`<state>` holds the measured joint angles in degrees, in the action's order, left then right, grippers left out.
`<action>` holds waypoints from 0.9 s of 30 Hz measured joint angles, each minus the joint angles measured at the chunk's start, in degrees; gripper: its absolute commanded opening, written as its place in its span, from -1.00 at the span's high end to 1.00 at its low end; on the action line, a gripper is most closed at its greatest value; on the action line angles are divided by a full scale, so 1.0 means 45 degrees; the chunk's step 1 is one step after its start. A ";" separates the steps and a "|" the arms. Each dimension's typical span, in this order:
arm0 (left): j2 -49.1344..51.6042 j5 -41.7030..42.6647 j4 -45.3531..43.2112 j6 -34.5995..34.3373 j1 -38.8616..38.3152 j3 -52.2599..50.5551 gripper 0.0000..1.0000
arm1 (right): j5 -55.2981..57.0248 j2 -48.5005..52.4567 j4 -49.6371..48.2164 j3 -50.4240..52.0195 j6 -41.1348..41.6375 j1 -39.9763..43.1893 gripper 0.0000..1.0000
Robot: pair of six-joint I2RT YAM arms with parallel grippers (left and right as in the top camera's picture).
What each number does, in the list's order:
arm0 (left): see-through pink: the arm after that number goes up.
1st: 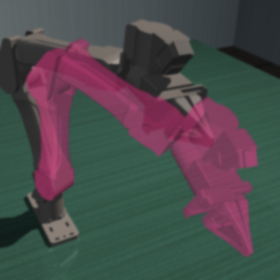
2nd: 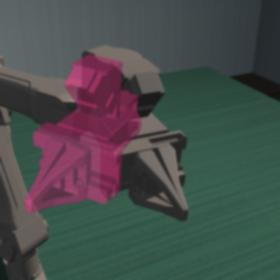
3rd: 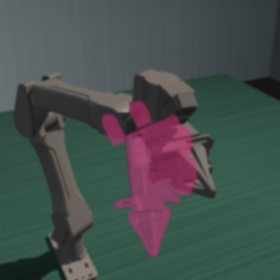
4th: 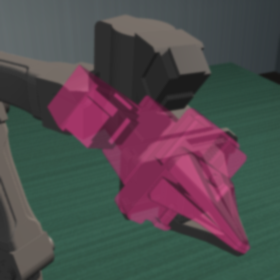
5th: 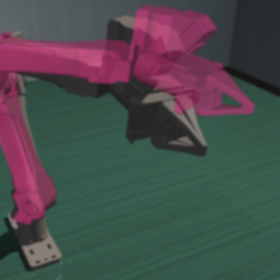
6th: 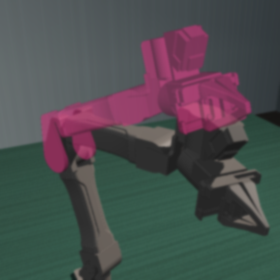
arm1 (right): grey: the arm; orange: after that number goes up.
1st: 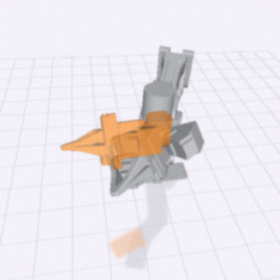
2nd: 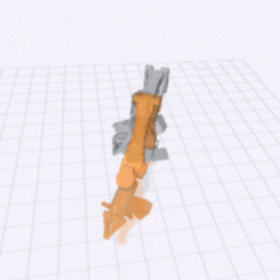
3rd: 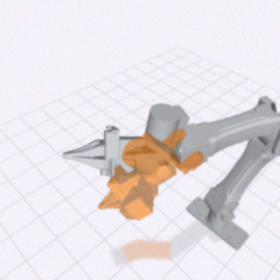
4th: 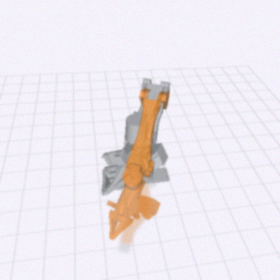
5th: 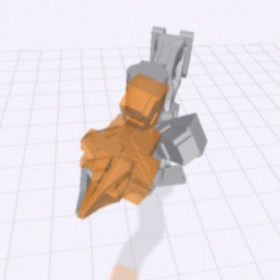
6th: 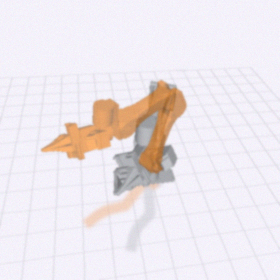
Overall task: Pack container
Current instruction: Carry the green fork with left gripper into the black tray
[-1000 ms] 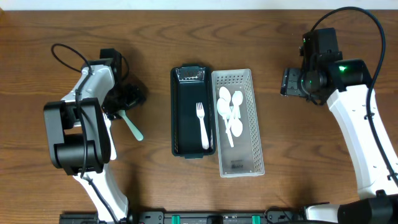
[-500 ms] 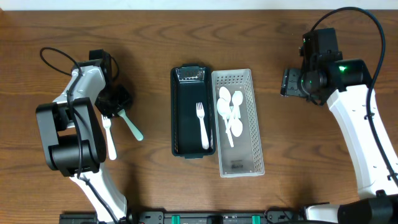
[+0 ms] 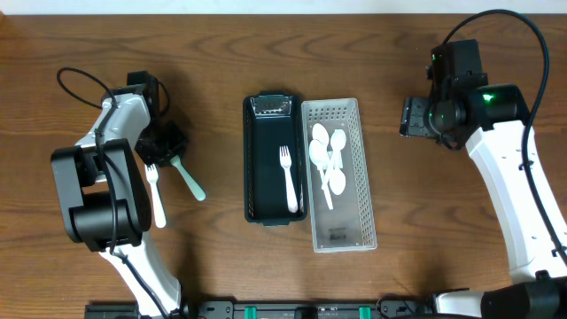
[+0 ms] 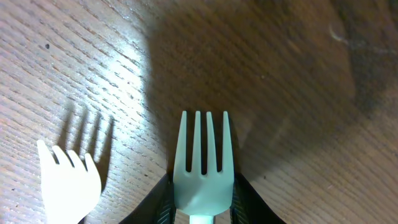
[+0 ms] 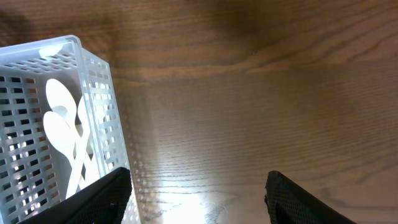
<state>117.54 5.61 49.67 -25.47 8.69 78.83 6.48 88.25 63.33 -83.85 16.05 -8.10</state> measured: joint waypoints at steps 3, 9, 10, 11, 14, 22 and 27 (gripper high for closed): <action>-0.0019 -0.0019 0.0442 0.0015 -0.0005 0.0000 0.88 | 0.0000 0.0000 -0.0010 0.0000 0.0000 0.0000 -0.45; -0.0923 -0.0189 0.1375 0.0107 -0.0534 0.0228 0.88 | 0.0000 0.0000 -0.0131 0.0000 0.0000 0.0000 -0.46; -0.1316 -0.0228 0.1447 0.0141 -0.0772 0.0330 0.88 | 0.0000 0.0000 -0.0141 0.0000 0.0000 0.0000 -0.46; -0.1846 -0.0238 0.1491 0.0175 -0.1093 0.0466 0.89 | 0.0000 0.0000 -0.0155 0.0000 0.0000 0.0000 -0.46; -0.3633 -0.0287 0.1277 0.0243 -0.2429 0.0767 0.88 | 0.0000 -0.0005 -0.0257 0.0000 0.0000 0.0000 -0.46; -0.5581 -0.0223 0.0597 0.0296 -0.6751 0.1180 0.88 | 0.0000 0.0000 -0.0374 0.0000 0.0000 0.0000 -0.45; -0.4634 -0.0233 0.0282 0.0296 -0.8194 0.1156 0.88 | 0.0000 0.0000 -0.0369 0.0000 0.0000 0.0000 -0.46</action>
<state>96.68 4.56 50.94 -24.14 -28.18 84.03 6.48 88.25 61.67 -83.85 16.05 -8.10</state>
